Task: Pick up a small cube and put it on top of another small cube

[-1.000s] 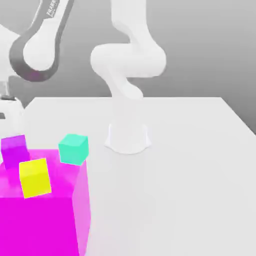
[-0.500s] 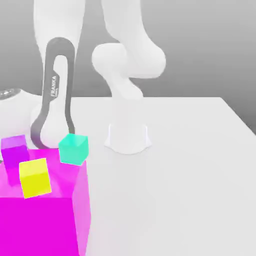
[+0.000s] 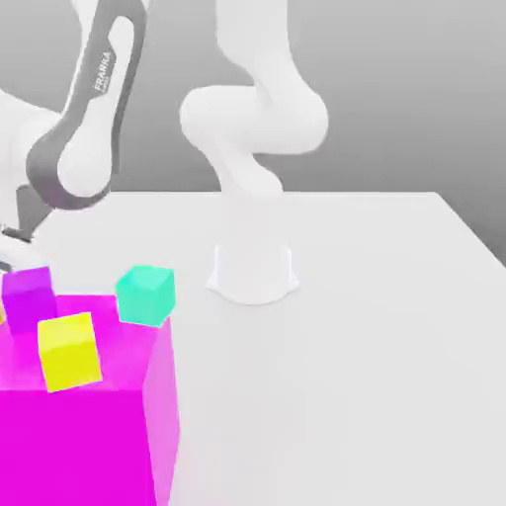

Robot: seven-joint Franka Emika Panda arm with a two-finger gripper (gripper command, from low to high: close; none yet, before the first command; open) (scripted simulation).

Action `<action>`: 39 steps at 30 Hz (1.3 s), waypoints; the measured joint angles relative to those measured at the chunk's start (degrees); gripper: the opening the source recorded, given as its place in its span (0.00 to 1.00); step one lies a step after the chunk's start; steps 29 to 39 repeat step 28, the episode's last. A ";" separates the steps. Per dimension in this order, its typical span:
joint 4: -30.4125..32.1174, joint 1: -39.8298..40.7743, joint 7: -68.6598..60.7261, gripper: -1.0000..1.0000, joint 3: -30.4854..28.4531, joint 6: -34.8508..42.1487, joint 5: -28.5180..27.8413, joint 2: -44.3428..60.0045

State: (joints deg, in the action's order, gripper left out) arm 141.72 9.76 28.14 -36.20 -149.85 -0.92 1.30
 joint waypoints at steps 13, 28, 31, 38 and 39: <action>-23.65 -15.20 20.25 0.00 8.72 31.96 -1.90 -4.80; -22.90 -19.23 20.62 1.00 9.45 32.06 0.36 -2.46; -22.90 -19.23 20.62 1.00 9.45 32.06 0.36 -2.46; -22.90 -19.23 20.62 1.00 9.45 32.06 0.36 -2.46; -22.90 -19.23 20.62 1.00 9.45 32.06 0.36 -2.46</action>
